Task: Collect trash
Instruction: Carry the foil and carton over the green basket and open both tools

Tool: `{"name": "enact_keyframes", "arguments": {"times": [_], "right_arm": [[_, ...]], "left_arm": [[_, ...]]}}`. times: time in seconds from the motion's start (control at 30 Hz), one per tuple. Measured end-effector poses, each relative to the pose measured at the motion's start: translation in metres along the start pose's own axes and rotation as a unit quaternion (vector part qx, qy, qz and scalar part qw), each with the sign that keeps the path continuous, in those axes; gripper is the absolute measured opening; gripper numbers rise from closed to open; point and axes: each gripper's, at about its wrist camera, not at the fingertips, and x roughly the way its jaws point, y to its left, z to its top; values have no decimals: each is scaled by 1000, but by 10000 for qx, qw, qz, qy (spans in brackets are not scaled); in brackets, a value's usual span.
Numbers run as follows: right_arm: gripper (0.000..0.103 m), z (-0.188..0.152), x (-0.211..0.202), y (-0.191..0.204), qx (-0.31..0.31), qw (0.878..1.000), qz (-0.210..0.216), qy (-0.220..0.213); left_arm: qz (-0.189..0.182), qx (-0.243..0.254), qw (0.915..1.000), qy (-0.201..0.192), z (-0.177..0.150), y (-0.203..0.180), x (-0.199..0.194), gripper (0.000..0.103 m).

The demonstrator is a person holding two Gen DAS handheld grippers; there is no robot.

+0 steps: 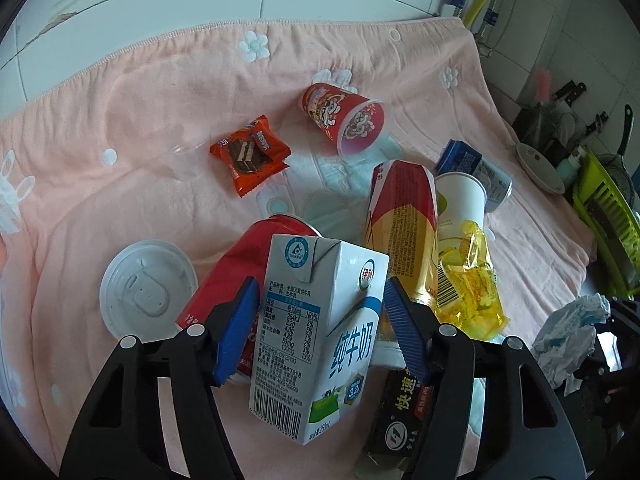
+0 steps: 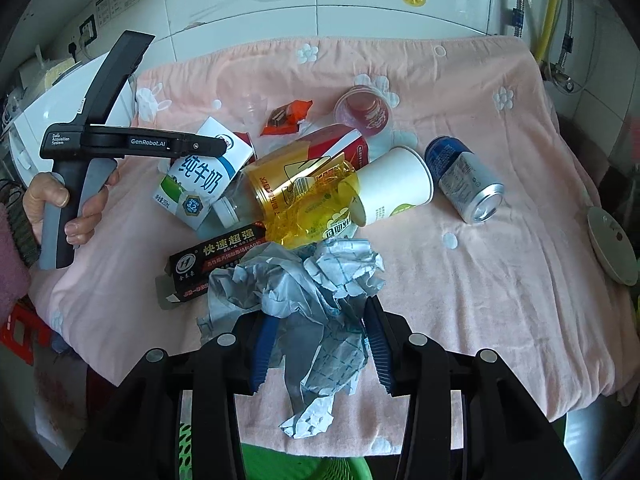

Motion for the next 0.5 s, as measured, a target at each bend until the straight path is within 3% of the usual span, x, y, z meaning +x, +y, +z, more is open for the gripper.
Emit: {"name": "enact_keyframes", "arguments": {"times": [0.13, 0.5], "right_arm": [[41, -2, -4, -1, -14, 10000, -21, -25], [41, -6, -18, 1, -71, 9998, 59, -152]], "left_arm": [[87, 45, 10000, -10, -3, -3, -1, 56], [374, -135, 9989, -262, -17, -9, -21, 53]]}}
